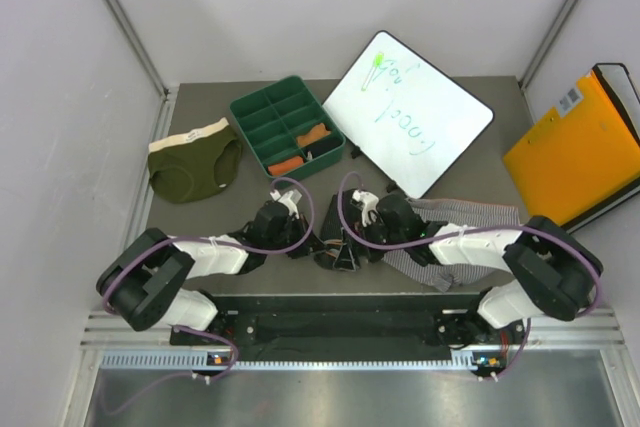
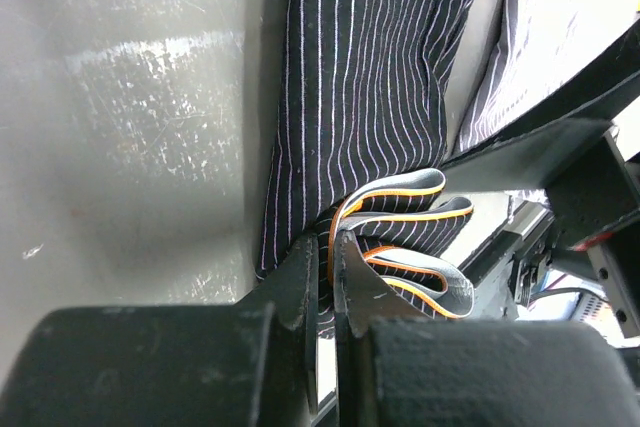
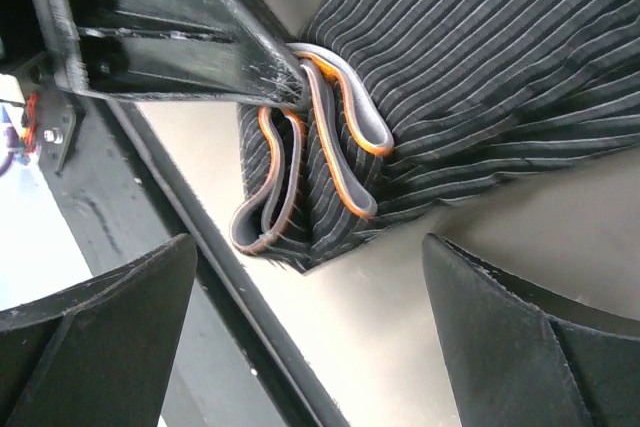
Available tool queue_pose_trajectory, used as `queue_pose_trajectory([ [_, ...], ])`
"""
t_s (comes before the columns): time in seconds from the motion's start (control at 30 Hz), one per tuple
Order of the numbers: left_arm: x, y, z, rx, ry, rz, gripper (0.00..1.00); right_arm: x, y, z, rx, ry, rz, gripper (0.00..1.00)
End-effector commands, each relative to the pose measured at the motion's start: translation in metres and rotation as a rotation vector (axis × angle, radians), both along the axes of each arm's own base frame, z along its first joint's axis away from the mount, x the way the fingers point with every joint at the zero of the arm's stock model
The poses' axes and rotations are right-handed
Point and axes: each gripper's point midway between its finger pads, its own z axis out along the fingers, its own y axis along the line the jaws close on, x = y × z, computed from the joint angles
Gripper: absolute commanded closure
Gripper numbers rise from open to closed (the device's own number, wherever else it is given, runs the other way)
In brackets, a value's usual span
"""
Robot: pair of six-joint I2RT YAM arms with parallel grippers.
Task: Roll the underwear
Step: Roll the underwear to the center of the board.
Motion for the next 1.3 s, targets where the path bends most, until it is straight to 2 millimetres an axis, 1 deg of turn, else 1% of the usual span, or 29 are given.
queue_pose_trajectory([
  [0.0, 0.000, 0.005, -0.010, 0.042, 0.030, 0.023, 1.00, 0.009, 0.009, -0.007, -0.028, -0.025, -0.024, 0.09],
  [0.07, 0.001, 0.005, -0.007, 0.038, 0.023, 0.023, 1.00, 0.010, 0.008, -0.012, -0.056, -0.024, -0.031, 0.12],
  [0.13, 0.002, 0.003, -0.002, 0.024, 0.005, 0.018, 1.00, 0.012, 0.005, -0.018, -0.088, -0.010, -0.051, 0.20],
  [0.17, 0.002, 0.002, -0.001, 0.019, 0.000, 0.011, 1.00, 0.015, 0.002, -0.022, -0.112, -0.012, -0.069, 0.31],
  [0.2, 0.003, 0.000, 0.002, 0.013, -0.008, 0.007, 0.96, 0.019, 0.003, -0.021, -0.121, -0.015, -0.084, 0.38],
  [0.23, 0.004, 0.000, 0.007, 0.003, -0.020, 0.005, 0.91, 0.018, -0.002, -0.028, -0.161, 0.004, -0.098, 0.44],
  [0.27, 0.004, 0.000, 0.009, 0.000, -0.028, 0.004, 0.78, 0.022, -0.004, -0.030, -0.181, 0.004, -0.119, 0.58],
  [0.3, 0.005, 0.000, 0.012, 0.000, -0.044, 0.001, 0.72, 0.025, -0.004, -0.030, -0.190, 0.002, -0.132, 0.66],
  [0.33, 0.006, 0.001, 0.016, 0.001, -0.052, 0.004, 0.65, 0.025, -0.007, -0.034, -0.213, 0.014, -0.148, 0.74],
  [0.37, 0.007, 0.003, 0.017, 0.010, -0.062, 0.009, 0.59, 0.026, -0.012, -0.039, -0.247, 0.021, -0.165, 0.85],
  [0.4, 0.010, 0.003, 0.023, 0.009, -0.089, 0.009, 0.48, 0.028, -0.013, -0.039, -0.258, 0.022, -0.173, 0.89],
  [0.43, 0.008, 0.005, 0.023, 0.018, -0.090, 0.005, 0.46, 0.031, -0.012, -0.038, -0.259, 0.020, -0.179, 0.92],
  [0.47, 0.010, 0.006, 0.025, 0.024, -0.105, 0.004, 0.43, 0.027, -0.016, -0.044, -0.286, 0.042, -0.175, 0.97],
  [0.5, 0.010, 0.007, 0.028, 0.027, -0.131, -0.004, 0.39, 0.028, -0.015, -0.043, -0.284, 0.042, -0.172, 0.98],
  [0.57, 0.010, 0.010, 0.027, 0.040, -0.146, -0.011, 0.36, 0.026, -0.014, -0.045, -0.286, 0.060, -0.157, 1.00],
  [0.6, 0.009, 0.010, 0.025, 0.050, -0.153, -0.026, 0.35, 0.029, -0.015, -0.044, -0.286, 0.063, -0.162, 1.00],
  [0.7, 0.005, 0.009, 0.019, 0.053, -0.148, -0.057, 0.34, 0.029, -0.014, -0.045, -0.278, 0.094, -0.141, 1.00],
  [0.77, 0.005, 0.006, 0.020, 0.038, -0.160, -0.069, 0.34, 0.028, -0.013, -0.045, -0.265, 0.110, -0.124, 1.00],
  [0.93, 0.008, 0.013, 0.015, 0.080, -0.176, -0.058, 0.35, 0.031, -0.016, -0.047, -0.258, 0.145, -0.118, 1.00],
  [1.07, 0.005, 0.011, 0.009, 0.068, -0.184, -0.080, 0.41, 0.030, -0.012, -0.045, -0.233, 0.162, -0.093, 1.00],
  [1.1, 0.000, 0.012, 0.000, 0.069, -0.161, -0.093, 0.43, 0.030, -0.012, -0.045, -0.233, 0.165, -0.085, 1.00],
  [1.13, -0.002, 0.004, 0.005, 0.027, -0.173, -0.117, 0.45, 0.028, -0.011, -0.045, -0.228, 0.172, -0.074, 1.00],
  [1.17, -0.003, 0.003, 0.004, 0.012, -0.161, -0.116, 0.47, 0.030, -0.010, -0.045, -0.226, 0.174, -0.070, 1.00],
  [1.2, -0.007, 0.004, -0.002, 0.012, -0.139, -0.119, 0.51, 0.029, -0.009, -0.045, -0.226, 0.175, -0.058, 1.00],
  [1.23, -0.007, 0.002, -0.002, -0.002, -0.142, -0.119, 0.53, 0.028, -0.009, -0.044, -0.220, 0.183, -0.044, 1.00],
  [1.27, -0.009, 0.002, -0.002, -0.011, -0.140, -0.117, 0.58, 0.028, -0.008, -0.043, -0.221, 0.188, -0.037, 1.00],
])
